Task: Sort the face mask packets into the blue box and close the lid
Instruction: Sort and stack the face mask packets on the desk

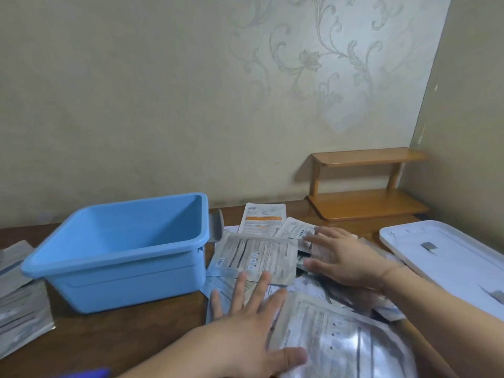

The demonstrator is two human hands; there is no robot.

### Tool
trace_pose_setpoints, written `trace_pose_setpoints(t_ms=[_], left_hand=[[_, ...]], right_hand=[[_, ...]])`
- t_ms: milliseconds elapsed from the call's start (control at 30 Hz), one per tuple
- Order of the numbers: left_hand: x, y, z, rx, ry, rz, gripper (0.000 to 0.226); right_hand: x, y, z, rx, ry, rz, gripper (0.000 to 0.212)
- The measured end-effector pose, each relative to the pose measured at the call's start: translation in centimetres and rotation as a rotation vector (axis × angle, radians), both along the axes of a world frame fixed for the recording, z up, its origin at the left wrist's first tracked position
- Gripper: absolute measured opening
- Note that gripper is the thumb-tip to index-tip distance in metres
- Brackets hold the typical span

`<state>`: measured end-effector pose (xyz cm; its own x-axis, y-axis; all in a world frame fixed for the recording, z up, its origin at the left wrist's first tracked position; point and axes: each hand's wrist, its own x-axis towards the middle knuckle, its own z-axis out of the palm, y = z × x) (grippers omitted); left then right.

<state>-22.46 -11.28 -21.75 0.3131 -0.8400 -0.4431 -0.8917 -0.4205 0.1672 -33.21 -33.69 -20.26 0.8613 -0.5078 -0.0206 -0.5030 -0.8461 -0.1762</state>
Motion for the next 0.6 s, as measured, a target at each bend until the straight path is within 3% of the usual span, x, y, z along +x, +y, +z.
trace_pose_setpoints(t_ms=[67,267,367,433,467,533,600], left_hand=[[0.1,0.8,-0.2,-0.003,0.022,-0.014,0.092],[0.8,2.3,0.7,-0.024,0.146,-0.132,0.071],[1.2,3.1,1.1,-0.067,0.199,-0.231,0.061],[1.2,3.5,1.1,-0.123,0.253,-0.282,0.052],[1.1,3.7,1.3,-0.141,0.287,-0.293,0.049],[1.4,3.5,1.9,-0.157,0.331,-0.313,0.044],[2.3,3.1,2.9,-0.184,0.351,-0.334,0.036]], right_hand=[[2.3,-0.9,-1.2,-0.018,0.14,-0.034,0.068],[5.4,-2.4,-1.9,-0.071,0.131,-0.136,0.062],[5.5,-1.2,-1.3,-0.177,-0.217,-0.141,0.054],[5.2,0.3,-0.5,-0.191,-0.516,0.036,0.053],[4.8,1.4,0.0,-0.135,-0.525,0.183,0.053],[3.9,3.7,0.0,-0.049,-0.229,0.429,0.057],[2.9,4.1,-1.0,-0.122,0.089,0.457,0.066]])
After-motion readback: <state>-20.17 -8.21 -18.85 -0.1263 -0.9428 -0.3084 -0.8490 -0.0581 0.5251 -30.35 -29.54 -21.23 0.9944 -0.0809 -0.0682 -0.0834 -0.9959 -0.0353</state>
